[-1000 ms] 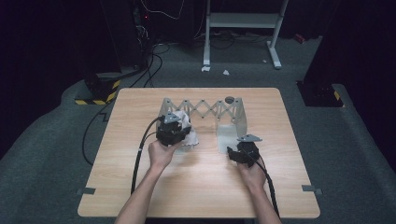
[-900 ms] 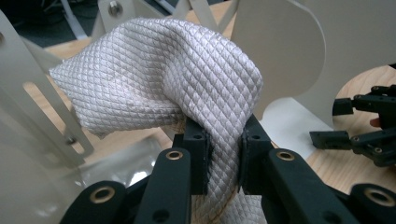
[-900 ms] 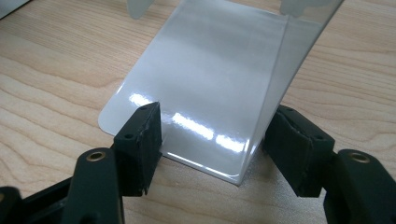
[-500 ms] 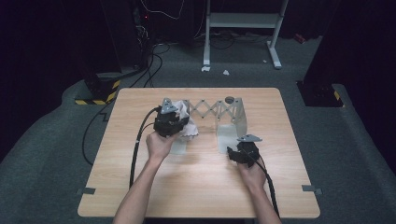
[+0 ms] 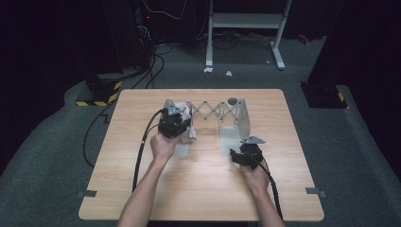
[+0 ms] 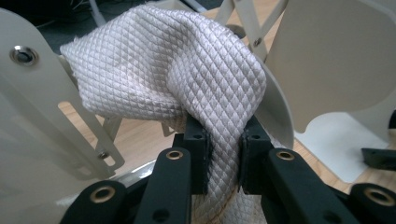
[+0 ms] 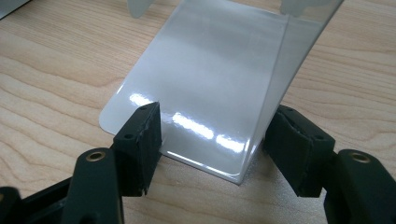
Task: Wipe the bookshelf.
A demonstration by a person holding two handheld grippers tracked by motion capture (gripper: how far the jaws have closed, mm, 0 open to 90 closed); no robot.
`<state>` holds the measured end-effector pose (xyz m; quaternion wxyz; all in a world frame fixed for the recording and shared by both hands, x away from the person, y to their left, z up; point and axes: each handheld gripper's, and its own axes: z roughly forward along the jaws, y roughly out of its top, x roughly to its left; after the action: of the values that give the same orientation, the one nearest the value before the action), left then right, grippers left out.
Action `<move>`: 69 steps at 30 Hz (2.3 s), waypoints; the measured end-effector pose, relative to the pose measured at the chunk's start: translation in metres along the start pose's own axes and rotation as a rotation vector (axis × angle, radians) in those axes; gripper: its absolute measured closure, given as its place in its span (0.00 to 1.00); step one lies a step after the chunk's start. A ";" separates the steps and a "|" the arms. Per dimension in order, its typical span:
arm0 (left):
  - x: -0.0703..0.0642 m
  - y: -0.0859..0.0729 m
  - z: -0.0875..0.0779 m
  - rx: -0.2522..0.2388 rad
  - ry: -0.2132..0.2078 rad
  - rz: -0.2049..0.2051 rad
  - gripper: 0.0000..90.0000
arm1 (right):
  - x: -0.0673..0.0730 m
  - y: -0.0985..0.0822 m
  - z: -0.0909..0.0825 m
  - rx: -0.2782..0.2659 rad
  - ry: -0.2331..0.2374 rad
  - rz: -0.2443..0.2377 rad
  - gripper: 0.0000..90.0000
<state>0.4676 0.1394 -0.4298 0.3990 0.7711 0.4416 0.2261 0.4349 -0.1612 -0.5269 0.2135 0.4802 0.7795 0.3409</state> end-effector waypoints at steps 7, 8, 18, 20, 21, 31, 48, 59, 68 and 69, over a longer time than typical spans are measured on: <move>0.000 -0.030 0.006 0.052 0.014 -0.019 0.86 | 0.000 0.000 0.000 0.000 0.001 -0.001 0.40; 0.000 -0.030 0.006 0.052 0.014 -0.019 0.86 | 0.000 0.000 0.000 0.000 0.001 -0.001 0.40; -0.002 -0.069 0.012 0.115 0.060 -0.034 0.86 | 0.000 0.000 0.000 0.000 0.000 0.000 0.40; -0.002 -0.072 0.013 0.121 0.065 -0.033 0.86 | 0.000 0.000 0.000 0.000 0.000 0.000 0.40; -0.002 -0.075 0.014 0.125 0.070 -0.034 0.86 | 0.000 0.000 0.000 0.000 0.000 -0.001 0.40; 0.005 -0.094 0.008 0.131 0.108 -0.059 0.86 | 0.000 0.000 0.000 0.000 0.001 0.000 0.40; 0.005 -0.106 0.004 0.129 0.140 -0.118 0.86 | 0.000 0.000 0.001 0.000 0.002 0.002 0.40; 0.005 -0.106 -0.002 0.140 0.178 -0.116 0.86 | 0.000 0.000 0.000 0.000 0.002 0.000 0.40; 0.007 -0.103 -0.013 0.135 0.216 -0.102 0.86 | 0.000 0.000 0.000 0.000 0.003 0.001 0.40; 0.008 -0.102 -0.018 0.120 0.211 -0.115 0.86 | 0.000 0.000 0.000 0.000 0.003 0.001 0.40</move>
<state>0.4079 0.1831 -0.5026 0.3158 0.7389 0.5374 0.2558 0.4352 -0.1608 -0.5270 0.2124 0.4799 0.7796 0.3417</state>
